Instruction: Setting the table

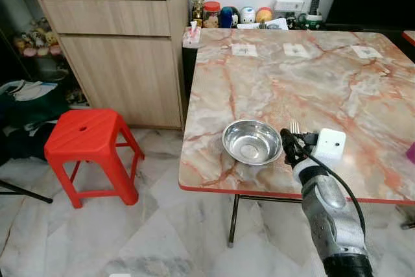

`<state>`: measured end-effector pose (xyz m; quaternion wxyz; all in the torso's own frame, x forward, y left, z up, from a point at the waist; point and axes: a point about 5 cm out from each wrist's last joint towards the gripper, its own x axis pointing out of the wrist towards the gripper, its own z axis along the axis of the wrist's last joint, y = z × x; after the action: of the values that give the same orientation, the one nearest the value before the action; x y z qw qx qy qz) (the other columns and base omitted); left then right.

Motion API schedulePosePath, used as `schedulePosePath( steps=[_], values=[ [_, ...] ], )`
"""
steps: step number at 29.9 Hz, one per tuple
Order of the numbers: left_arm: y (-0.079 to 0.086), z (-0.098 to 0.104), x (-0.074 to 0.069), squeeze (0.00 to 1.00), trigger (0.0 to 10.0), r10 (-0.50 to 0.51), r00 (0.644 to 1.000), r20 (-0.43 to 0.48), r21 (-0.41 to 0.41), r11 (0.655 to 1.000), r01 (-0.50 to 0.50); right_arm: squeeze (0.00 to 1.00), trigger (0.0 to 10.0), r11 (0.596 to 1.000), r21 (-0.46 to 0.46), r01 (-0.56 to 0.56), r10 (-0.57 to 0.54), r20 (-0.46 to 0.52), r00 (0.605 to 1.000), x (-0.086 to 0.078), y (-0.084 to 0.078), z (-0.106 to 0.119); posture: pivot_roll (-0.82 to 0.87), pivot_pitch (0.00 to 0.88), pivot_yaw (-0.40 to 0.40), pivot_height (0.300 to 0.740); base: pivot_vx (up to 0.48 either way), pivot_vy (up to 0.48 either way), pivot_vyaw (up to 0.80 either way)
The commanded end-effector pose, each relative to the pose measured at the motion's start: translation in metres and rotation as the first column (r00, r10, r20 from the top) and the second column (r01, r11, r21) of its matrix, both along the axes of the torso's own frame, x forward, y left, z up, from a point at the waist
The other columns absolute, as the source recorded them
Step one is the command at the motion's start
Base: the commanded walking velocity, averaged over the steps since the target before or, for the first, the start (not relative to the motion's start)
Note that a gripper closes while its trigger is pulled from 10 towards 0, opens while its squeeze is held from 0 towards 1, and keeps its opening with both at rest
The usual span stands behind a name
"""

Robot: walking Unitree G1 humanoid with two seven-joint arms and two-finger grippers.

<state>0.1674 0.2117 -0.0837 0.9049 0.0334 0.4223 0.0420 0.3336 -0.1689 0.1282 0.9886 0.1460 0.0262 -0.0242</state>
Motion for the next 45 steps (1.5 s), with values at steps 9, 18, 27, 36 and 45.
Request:
schedulePosePath(
  steps=[9, 18, 27, 36, 45],
  values=[
    [0.0, -0.004, -0.008, 0.0, 10.0, -0.008, 1.0, -0.03, 0.002, 1.0, 0.008, 0.0, 10.0, 0.993, 0.121, 0.007, 0.006, -0.11, 0.994, 0.0, 0.0, -0.014, -0.02, 0.122, -0.039, 0.74, 0.0, 0.0, 0.0],
    [0.0, -0.003, -0.007, 0.0, 10.0, -0.014, 1.0, -0.028, 0.006, 1.0, 0.014, 0.0, 10.0, 0.987, 0.148, -0.054, 0.071, -0.11, 0.991, 0.007, 0.008, -0.01, -0.02, 0.114, -0.038, 0.74, 0.0, 0.0, 0.0],
    [0.0, -0.003, -0.006, 0.0, 10.0, -0.022, 1.0, -0.023, 0.004, 1.0, 0.022, 0.0, 10.0, 0.98, 0.181, -0.078, 0.103, -0.128, 0.986, 0.01, 0.013, -0.01, -0.01, 0.112, -0.035, 0.74, 0.0, 0.0, 0.0],
    [-0.001, -0.003, -0.007, 0.0, 10.0, -0.028, 0.999, -0.024, 0.004, 1.0, 0.029, 0.0, 10.0, 0.97, 0.225, -0.096, 0.138, -0.178, 0.974, 0.009, 0.016, -0.019, -0.01, 0.118, -0.036, 0.74, 0.0, 0.0, 0.0],
    [-0.001, -0.003, -0.006, 0.0, 10.0, -0.033, 0.999, -0.022, 0.006, 0.999, 0.033, 0.0, 10.0, 0.952, 0.285, -0.11, 0.169, -0.194, 0.966, 0.013, 0.023, -0.019, -0.01, 0.12, -0.035, 0.74, 0.0, 0.0, 0.0]
  ],
)
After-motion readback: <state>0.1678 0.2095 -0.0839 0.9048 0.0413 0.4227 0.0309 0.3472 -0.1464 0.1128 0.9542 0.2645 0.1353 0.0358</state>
